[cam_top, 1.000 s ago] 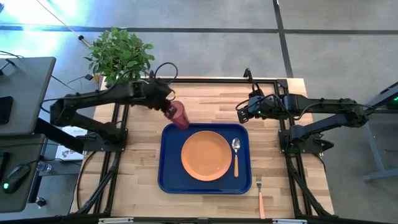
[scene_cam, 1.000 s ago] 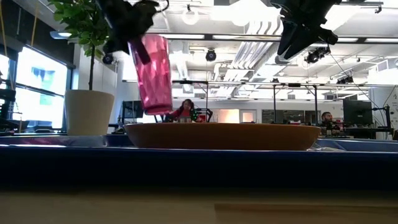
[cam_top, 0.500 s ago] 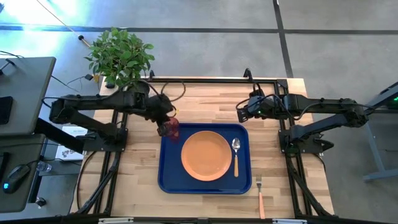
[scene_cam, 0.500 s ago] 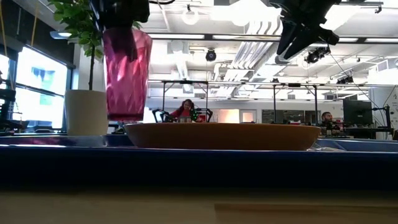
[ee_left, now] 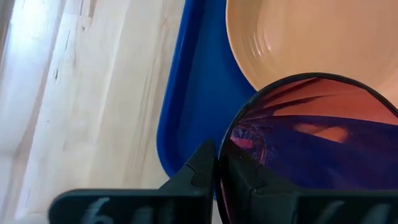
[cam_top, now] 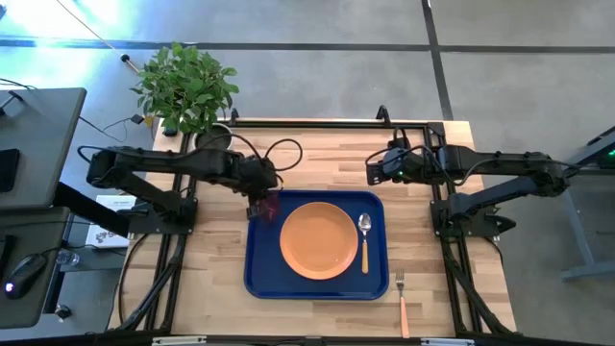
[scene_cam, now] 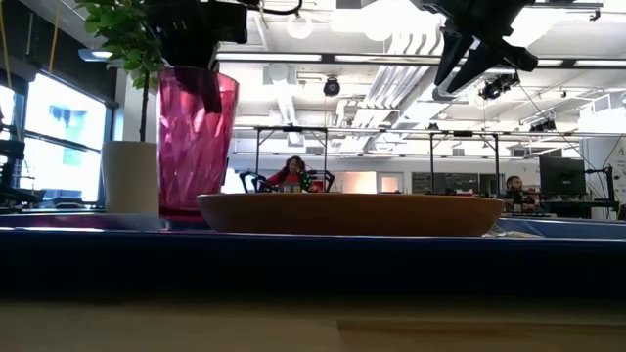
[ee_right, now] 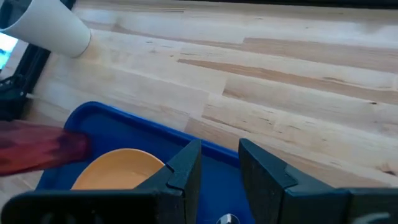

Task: Pick and place plate/cup/fork/spoon on tray
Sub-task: Put the red cup on the top left of the orange plate

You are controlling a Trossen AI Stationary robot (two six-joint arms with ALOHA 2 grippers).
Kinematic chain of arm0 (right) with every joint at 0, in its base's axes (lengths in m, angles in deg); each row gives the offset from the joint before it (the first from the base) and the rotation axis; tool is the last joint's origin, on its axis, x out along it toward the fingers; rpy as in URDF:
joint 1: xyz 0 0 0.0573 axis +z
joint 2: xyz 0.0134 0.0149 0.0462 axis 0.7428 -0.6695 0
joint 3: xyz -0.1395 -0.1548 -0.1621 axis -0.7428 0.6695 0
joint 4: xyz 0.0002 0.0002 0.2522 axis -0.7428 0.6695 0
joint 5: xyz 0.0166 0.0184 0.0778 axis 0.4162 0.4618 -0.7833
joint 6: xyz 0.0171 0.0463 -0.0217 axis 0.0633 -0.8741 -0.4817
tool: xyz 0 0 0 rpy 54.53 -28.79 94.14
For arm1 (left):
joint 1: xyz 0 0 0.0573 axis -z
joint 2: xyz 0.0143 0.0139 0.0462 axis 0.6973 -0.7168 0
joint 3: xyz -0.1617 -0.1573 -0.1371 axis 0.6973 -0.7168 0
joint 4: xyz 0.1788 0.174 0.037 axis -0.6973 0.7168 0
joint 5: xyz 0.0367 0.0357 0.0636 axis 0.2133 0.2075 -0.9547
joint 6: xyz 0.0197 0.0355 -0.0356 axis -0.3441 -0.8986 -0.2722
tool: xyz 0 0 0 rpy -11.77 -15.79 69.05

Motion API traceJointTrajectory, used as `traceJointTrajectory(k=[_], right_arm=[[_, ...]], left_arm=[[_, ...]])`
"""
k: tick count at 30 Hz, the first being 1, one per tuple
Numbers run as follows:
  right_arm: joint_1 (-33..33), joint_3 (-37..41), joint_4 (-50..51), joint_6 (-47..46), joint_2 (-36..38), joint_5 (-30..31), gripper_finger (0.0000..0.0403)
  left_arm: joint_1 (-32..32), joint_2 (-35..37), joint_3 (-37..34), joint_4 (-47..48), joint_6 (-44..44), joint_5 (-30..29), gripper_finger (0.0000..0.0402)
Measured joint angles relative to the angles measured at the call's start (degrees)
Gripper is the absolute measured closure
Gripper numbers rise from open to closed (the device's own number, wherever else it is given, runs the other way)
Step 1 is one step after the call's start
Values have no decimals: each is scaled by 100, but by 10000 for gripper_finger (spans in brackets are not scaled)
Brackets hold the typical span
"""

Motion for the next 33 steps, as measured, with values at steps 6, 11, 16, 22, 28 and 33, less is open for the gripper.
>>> traceJointTrajectory(k=[6, 11, 16, 22, 28, 33], right_arm=[[2, 0, 0, -43, 0, 0, 304], [2, 0, -62, -45, -2, 1, 304], [3, 0, -104, -45, -2, 2, 304], [2, 0, -114, -45, -2, 2, 304], [2, 0, -114, -34, -2, 2, 304], [2, 0, -114, -15, -2, 4, 304]], left_arm=[[0, -84, 2, -38, 197, 2, 393], [-7, -73, 2, -26, 700, 17, 392], [-7, -73, 2, -18, 1062, 17, 392], [-9, -165, -46, -2, 1354, -36, 392], [-11, -194, -46, -34, 1448, -122, 392], [-11, -195, -46, -45, 1451, -125, 386]])
